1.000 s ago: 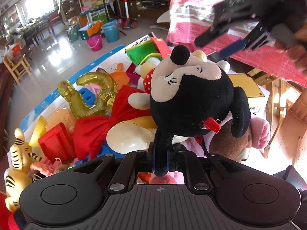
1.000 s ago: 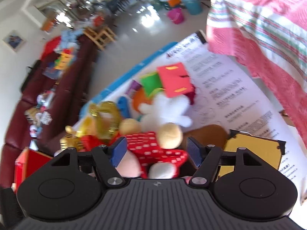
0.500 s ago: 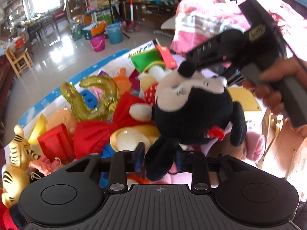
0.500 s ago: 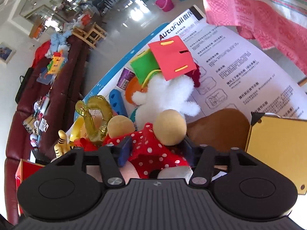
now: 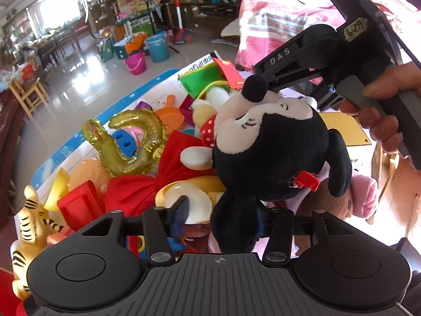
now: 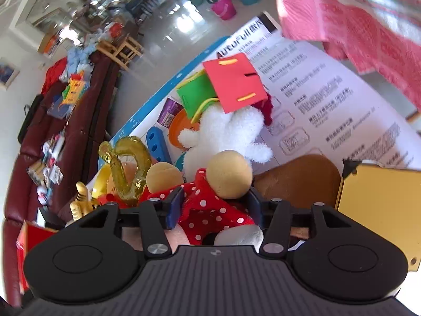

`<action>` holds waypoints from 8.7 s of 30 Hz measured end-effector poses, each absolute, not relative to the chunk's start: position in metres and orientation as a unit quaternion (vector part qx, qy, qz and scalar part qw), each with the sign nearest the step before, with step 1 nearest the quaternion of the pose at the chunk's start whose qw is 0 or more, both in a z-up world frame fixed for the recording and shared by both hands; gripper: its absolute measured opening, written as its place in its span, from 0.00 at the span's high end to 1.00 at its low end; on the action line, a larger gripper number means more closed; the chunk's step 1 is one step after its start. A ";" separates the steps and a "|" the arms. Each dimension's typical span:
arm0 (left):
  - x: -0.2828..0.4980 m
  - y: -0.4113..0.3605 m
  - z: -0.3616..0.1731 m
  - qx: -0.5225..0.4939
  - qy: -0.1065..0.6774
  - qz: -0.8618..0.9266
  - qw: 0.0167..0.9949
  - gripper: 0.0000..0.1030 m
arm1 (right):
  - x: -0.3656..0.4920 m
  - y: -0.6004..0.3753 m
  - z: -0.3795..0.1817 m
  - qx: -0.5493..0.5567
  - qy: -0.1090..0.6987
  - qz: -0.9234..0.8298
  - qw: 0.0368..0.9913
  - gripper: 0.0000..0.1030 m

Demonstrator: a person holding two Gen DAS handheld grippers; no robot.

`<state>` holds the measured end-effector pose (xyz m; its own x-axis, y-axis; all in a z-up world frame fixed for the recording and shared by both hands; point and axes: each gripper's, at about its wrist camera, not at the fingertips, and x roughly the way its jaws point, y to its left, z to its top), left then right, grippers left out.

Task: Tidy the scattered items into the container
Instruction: 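Lift the Minnie plush with both tools and carry it toward the box, then open both tools, releasing the Minnie plush into the red box, then move both tools back over the toy heap toward the brown headband, then close left tool on the brown furry headband while right tool grips it too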

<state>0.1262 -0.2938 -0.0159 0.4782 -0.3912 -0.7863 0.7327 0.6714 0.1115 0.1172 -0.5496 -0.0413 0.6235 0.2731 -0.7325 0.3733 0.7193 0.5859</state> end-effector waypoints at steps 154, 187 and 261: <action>-0.021 0.071 0.127 0.008 0.288 0.174 0.942 0.11 | 0.111 -0.191 0.140 0.095 0.341 0.354 0.866 0.06; 0.023 -0.034 -0.049 0.053 0.475 0.025 0.878 0.12 | 0.090 -0.250 0.024 0.126 0.483 0.312 0.808 0.06; 0.059 0.026 -0.103 -0.039 0.539 0.056 0.839 0.76 | 0.069 -0.172 -0.046 -0.049 0.519 0.370 0.769 0.38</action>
